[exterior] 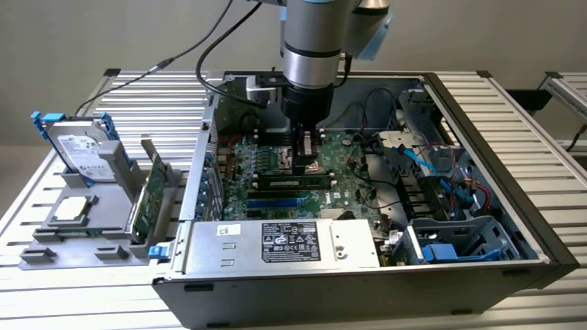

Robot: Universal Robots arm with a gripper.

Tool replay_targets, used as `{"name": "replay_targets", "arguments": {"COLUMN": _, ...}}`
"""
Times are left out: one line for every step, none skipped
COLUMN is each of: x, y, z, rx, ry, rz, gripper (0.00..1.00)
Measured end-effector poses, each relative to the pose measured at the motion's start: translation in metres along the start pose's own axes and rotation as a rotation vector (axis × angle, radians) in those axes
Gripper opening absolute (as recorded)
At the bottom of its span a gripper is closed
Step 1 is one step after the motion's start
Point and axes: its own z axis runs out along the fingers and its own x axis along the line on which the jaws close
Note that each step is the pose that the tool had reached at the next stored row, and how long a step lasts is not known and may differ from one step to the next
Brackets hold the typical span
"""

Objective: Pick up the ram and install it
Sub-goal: 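Insert the ram into the slot, then press down the ram until it locks into place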

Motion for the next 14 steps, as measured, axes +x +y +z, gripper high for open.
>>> {"name": "replay_targets", "arguments": {"x": 0.0, "y": 0.0, "z": 0.0, "rx": 0.0, "ry": 0.0, "rz": 0.0, "gripper": 0.13}}
{"name": "replay_targets", "arguments": {"x": 0.0, "y": 0.0, "z": 0.0, "rx": 0.0, "ry": 0.0, "rz": 0.0, "gripper": 0.13}}
{"name": "replay_targets", "arguments": {"x": 0.0, "y": 0.0, "z": 0.0, "rx": 0.0, "ry": 0.0, "rz": 0.0, "gripper": 0.11}}
{"name": "replay_targets", "arguments": {"x": 0.0, "y": 0.0, "z": 0.0, "rx": 0.0, "ry": 0.0, "rz": 0.0, "gripper": 0.11}}
{"name": "replay_targets", "arguments": {"x": 0.0, "y": 0.0, "z": 0.0, "rx": 0.0, "ry": 0.0, "rz": 0.0, "gripper": 0.11}}
{"name": "replay_targets", "arguments": {"x": 0.0, "y": 0.0, "z": 0.0, "rx": 0.0, "ry": 0.0, "rz": 0.0, "gripper": 0.11}}
{"name": "replay_targets", "arguments": {"x": 0.0, "y": 0.0, "z": 0.0, "rx": 0.0, "ry": 0.0, "rz": 0.0, "gripper": 0.11}}
{"name": "replay_targets", "arguments": {"x": 0.0, "y": 0.0, "z": 0.0, "rx": 0.0, "ry": 0.0, "rz": 0.0, "gripper": 0.11}}
{"name": "replay_targets", "arguments": {"x": 0.0, "y": 0.0, "z": 0.0, "rx": 0.0, "ry": 0.0, "rz": 0.0, "gripper": 0.11}}
{"name": "replay_targets", "arguments": {"x": 0.0, "y": 0.0, "z": 0.0, "rx": 0.0, "ry": 0.0001, "rz": 0.0, "gripper": 0.11}}
{"name": "replay_targets", "arguments": {"x": 0.0, "y": 0.0, "z": 0.0, "rx": 0.0, "ry": 0.0, "rz": 0.0, "gripper": 0.11}}
{"name": "replay_targets", "arguments": {"x": 0.0, "y": 0.0, "z": 0.0, "rx": 0.0, "ry": 0.0, "rz": 0.0, "gripper": 0.11}}
{"name": "replay_targets", "arguments": {"x": 0.0, "y": 0.0, "z": 0.0, "rx": 0.0, "ry": 0.0, "rz": 0.0, "gripper": 0.11}}
{"name": "replay_targets", "arguments": {"x": 0.0, "y": 0.0, "z": 0.0, "rx": 0.0, "ry": -0.0001, "rz": 0.0, "gripper": 0.11}}
